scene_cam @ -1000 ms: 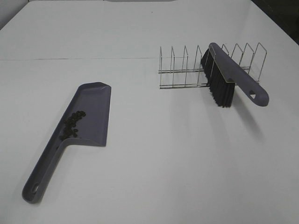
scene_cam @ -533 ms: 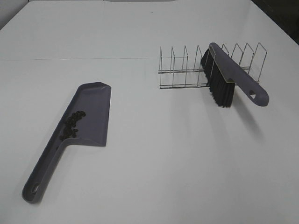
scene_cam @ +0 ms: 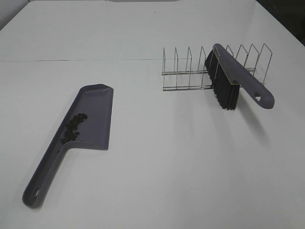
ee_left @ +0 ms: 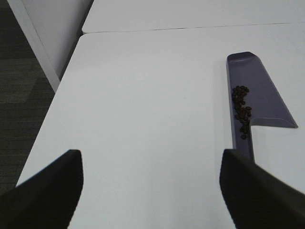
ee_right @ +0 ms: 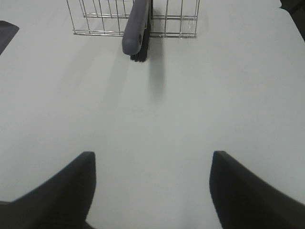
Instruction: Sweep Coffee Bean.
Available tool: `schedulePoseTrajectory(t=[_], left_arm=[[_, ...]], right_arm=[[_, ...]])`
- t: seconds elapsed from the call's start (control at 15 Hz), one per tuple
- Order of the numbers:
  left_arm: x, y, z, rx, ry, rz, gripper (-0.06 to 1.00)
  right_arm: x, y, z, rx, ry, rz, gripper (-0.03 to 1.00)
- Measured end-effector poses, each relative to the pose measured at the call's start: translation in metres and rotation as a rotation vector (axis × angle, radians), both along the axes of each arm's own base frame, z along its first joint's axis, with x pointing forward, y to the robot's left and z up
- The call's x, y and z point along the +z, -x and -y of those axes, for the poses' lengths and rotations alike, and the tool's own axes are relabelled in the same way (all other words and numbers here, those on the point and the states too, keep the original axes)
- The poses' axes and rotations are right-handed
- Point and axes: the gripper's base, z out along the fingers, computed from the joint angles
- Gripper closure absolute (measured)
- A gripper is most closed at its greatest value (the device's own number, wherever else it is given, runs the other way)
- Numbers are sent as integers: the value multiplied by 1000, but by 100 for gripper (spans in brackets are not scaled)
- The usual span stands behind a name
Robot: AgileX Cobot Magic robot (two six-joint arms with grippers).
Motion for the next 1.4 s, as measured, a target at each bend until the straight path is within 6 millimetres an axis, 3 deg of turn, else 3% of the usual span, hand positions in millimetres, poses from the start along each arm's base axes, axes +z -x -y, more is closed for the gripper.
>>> schedulePoseTrajectory(t=[1.4], left_arm=[[0,0,-1,5,-3,0,24]], right_arm=[[-2,-1,0,0,0,-8,38]])
